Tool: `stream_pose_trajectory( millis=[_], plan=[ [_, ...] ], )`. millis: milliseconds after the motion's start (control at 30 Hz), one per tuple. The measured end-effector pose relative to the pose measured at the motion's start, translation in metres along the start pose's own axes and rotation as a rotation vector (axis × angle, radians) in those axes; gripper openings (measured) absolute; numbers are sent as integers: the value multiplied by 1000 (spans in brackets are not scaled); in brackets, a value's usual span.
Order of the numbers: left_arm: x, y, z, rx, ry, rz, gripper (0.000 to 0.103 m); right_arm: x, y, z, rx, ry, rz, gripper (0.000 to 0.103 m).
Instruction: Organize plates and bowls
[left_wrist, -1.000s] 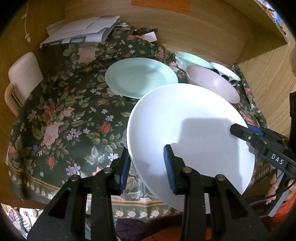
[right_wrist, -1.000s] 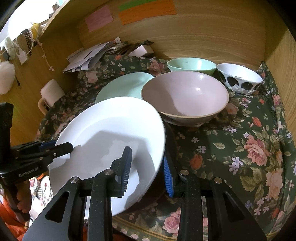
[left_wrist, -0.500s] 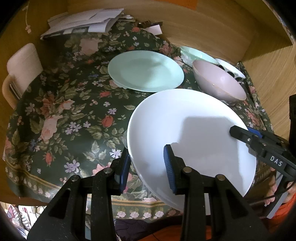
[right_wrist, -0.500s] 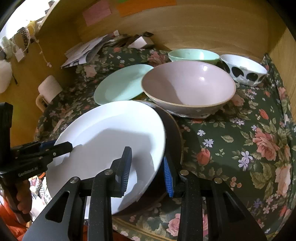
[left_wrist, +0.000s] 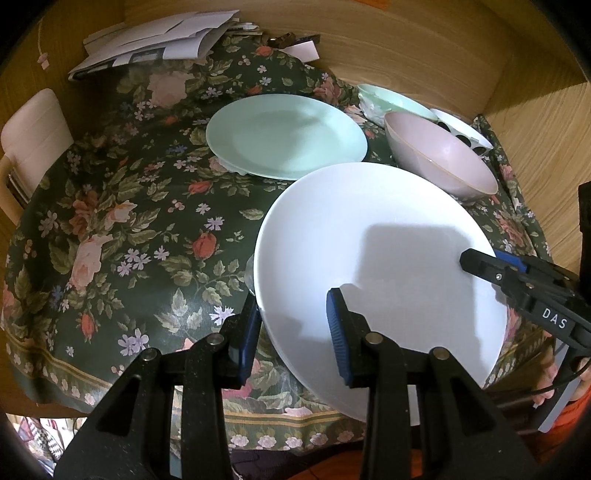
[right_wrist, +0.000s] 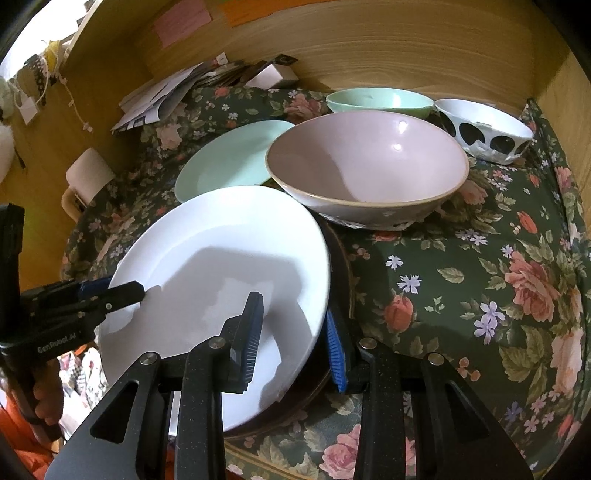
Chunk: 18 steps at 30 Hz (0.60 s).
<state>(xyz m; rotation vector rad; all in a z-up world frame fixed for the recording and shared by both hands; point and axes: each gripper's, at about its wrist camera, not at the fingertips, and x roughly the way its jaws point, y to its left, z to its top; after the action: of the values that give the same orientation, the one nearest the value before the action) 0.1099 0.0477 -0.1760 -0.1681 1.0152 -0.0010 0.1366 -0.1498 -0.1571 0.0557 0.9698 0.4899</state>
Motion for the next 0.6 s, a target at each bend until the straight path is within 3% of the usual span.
stream_pose_trajectory(
  millis=[200,400,600],
  plan=[
    [2,-1,0,10,-1,7,35,0,1,0,-26,14,-15,31],
    [5,-3,1,24,-9,9,35,-13,1,2,-69,-26,-103,32],
    [8,-6,1,37,-7,18,36,-17,-4,1,-42,-25,-114,32]
  ],
)
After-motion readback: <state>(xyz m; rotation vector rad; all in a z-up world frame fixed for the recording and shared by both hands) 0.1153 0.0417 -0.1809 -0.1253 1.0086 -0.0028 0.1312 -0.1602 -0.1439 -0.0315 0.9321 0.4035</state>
